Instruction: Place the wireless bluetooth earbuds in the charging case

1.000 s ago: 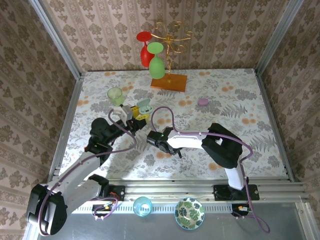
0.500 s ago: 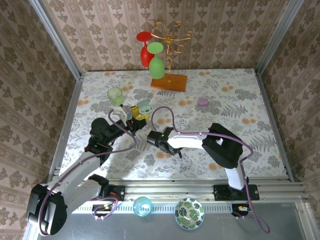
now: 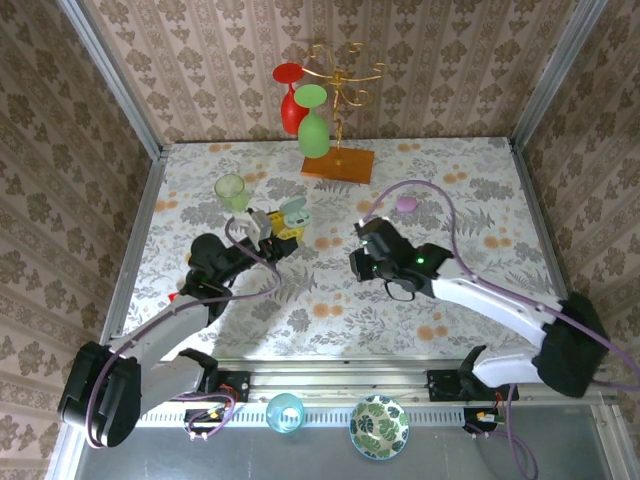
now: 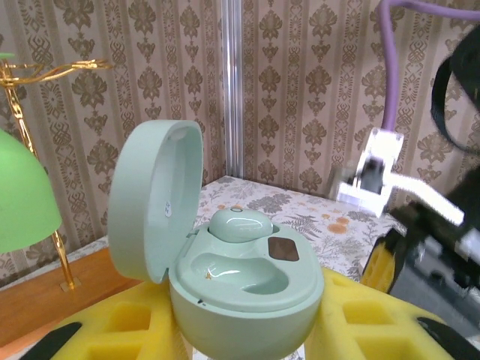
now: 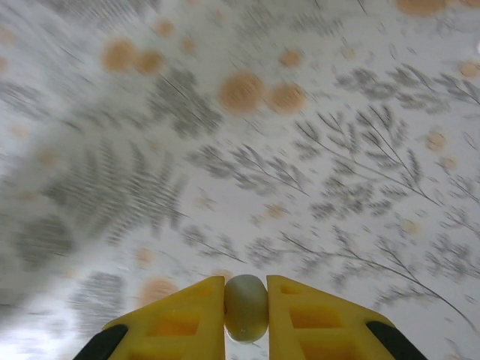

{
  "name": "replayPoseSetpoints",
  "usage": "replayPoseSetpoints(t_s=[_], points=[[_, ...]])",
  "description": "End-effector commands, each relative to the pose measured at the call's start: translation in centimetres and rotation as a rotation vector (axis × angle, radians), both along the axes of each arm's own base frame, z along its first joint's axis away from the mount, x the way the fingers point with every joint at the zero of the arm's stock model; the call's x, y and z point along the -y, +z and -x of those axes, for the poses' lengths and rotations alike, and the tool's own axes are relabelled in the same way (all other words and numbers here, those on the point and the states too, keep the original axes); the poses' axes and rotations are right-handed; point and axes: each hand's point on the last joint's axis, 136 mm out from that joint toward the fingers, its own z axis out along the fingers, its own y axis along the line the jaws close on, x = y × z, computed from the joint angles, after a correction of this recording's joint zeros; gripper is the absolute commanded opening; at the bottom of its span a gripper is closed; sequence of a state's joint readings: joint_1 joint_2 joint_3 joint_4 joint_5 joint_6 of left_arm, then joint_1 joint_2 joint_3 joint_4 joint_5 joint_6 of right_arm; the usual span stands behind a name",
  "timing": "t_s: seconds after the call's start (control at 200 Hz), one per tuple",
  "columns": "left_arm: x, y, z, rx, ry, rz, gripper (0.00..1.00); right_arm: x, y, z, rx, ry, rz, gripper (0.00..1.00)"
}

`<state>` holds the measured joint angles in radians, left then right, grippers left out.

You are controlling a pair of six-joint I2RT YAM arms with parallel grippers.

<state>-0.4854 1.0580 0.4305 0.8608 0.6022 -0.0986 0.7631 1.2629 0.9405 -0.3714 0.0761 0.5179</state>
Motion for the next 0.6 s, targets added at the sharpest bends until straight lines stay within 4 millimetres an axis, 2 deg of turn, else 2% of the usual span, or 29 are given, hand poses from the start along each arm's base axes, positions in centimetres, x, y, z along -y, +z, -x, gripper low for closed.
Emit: replayPoseSetpoints(t_s=[0.0, 0.155, 0.31, 0.425, 0.595], points=[[0.6, 1.1, 1.1, 0.103, -0.04, 0.006, 0.22, -4.4, 5.9, 1.3, 0.045, 0.171, -0.325, 0.17], [1.4, 0.9, 1.4, 0.121, -0.062, -0.002, 0.22, -6.4, 12.0, 2.4, 0.143, 0.292, -0.52, 0.17], [1.8, 0.7, 1.5, 0.123, -0.077, -0.007, 0.22, -7.6, 15.9, 2.7, 0.206, 0.366, -0.613, 0.17], [1.9, 0.5, 1.6, 0.125, -0.08, -0.011, 0.22, -8.3, 17.4, 2.5, 0.233, 0.393, -0.635, 0.17], [2.4, 0.1, 2.1, 0.125, -0.121, -0.019, 0.22, -9.2, 18.0, 1.6, 0.251, 0.406, -0.634, 0.17]])
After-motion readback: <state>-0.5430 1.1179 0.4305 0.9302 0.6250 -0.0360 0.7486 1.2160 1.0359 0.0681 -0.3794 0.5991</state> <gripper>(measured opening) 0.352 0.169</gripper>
